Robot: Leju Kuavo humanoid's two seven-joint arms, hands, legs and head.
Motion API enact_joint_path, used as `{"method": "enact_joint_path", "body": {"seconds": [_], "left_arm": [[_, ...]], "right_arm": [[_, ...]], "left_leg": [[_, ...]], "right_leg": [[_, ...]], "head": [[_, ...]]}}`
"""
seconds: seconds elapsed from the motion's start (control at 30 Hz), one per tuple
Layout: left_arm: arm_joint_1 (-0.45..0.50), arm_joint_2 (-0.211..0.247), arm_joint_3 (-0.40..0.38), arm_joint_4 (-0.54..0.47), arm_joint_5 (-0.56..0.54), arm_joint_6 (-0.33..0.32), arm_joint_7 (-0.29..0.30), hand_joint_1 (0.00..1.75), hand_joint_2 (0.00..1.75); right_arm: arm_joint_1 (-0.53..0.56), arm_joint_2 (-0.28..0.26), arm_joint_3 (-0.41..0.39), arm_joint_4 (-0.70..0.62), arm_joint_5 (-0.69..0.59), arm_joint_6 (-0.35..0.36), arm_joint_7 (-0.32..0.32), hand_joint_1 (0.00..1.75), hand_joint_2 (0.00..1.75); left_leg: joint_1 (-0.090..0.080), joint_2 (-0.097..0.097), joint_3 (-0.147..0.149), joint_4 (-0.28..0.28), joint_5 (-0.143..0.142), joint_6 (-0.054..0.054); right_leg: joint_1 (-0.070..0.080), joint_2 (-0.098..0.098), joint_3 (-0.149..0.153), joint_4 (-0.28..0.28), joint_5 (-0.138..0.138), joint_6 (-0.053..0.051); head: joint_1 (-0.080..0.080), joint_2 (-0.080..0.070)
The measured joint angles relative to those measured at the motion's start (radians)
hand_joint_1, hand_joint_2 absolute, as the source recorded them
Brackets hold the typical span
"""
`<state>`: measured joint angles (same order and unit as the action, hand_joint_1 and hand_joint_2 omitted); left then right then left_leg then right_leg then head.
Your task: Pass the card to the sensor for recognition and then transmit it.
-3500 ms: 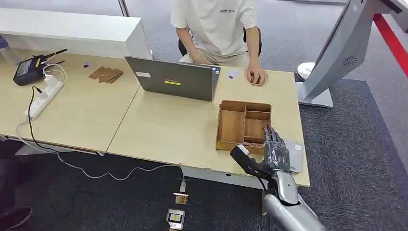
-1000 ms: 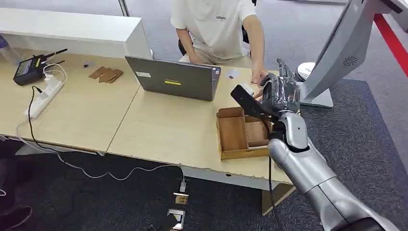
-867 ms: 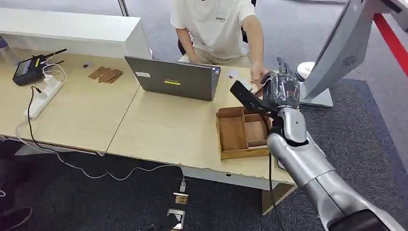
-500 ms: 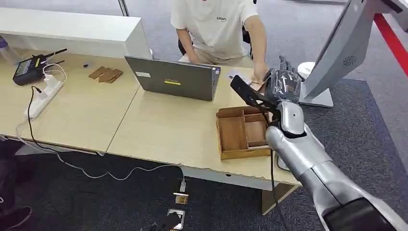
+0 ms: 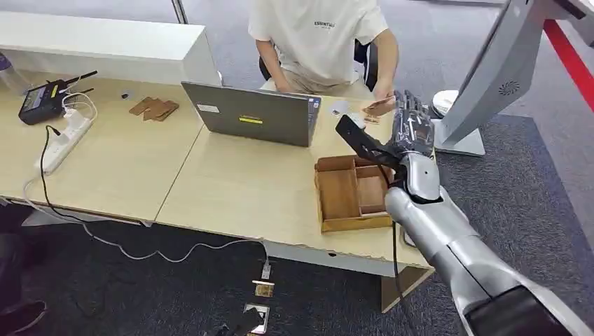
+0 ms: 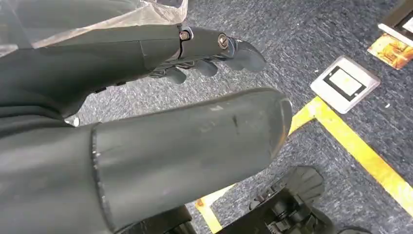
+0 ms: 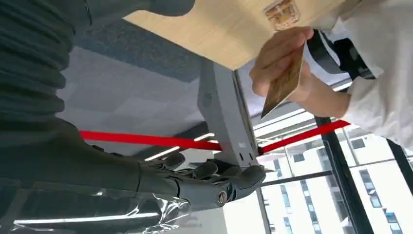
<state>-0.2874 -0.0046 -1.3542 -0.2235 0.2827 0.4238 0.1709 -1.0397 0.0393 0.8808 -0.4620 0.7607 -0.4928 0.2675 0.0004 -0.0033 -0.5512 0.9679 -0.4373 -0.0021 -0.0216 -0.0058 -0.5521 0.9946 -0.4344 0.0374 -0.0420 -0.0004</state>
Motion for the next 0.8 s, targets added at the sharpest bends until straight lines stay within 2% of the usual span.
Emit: {"method": "enact_joint_path", "body": {"seconds": [0.2, 0.3, 0.4, 0.53, 0.67, 0.8], "left_arm": [[0.012, 0.008, 0.001, 0.004, 0.021, 0.023, 0.0, 0.0, 0.0], [0.023, 0.015, 0.005, 0.004, 0.04, 0.045, -0.002, 0.0, 0.0], [0.037, 0.024, 0.01, 0.005, 0.055, 0.065, -0.008, 0.0, 0.0], [0.063, 0.042, 0.015, 0.006, 0.073, 0.091, -0.013, 0.0, 0.0], [0.09, 0.057, 0.035, 0.006, 0.096, 0.125, -0.023, 0.0, 0.0], [0.109, 0.072, 0.05, 0.008, 0.113, 0.155, -0.028, 0.0, 0.0]], "right_arm": [[0.022, 0.01, -0.011, -0.021, -0.151, -0.094, -0.12, 0.0, 1.75], [0.065, 0.008, -0.021, -0.08, -0.244, -0.147, -0.182, 0.0, 1.75], [0.123, -0.006, -0.03, -0.158, -0.306, -0.185, -0.2, 0.0, 1.75], [0.257, -0.036, -0.05, -0.306, -0.358, -0.207, -0.221, 0.0, 1.75], [0.431, -0.06, -0.092, -0.474, -0.398, -0.208, -0.279, 0.0, 1.75], [0.588, -0.061, -0.149, -0.638, -0.422, -0.209, -0.349, 0.0, 1.75]], "left_leg": [[0.001, 0.0, 0.0, 0.0, 0.0, 0.0], [0.001, 0.0, 0.0, 0.0, 0.0, 0.0], [0.002, 0.0, 0.0, 0.0, 0.0, 0.0], [0.002, 0.0, 0.001, 0.0, -0.001, -0.001], [0.003, 0.0, 0.001, 0.0, -0.002, -0.002], [0.003, 0.0, 0.001, 0.0, -0.003, -0.003]], "right_leg": [[0.001, 0.0, 0.0, 0.0, 0.0, 0.0], [0.001, 0.0, 0.0, 0.0, 0.0, 0.0], [0.001, 0.0, 0.0, 0.0, -0.001, -0.001], [0.002, 0.0, 0.001, 0.0, -0.001, -0.001], [0.003, 0.0, 0.001, 0.0, -0.002, -0.002], [0.003, 0.0, 0.001, 0.0, -0.003, -0.004]], "head": [[0.0, 0.0], [0.0, 0.0], [0.0, 0.0], [0.0, 0.0], [0.0, 0.0], [0.0, 0.0]]}}
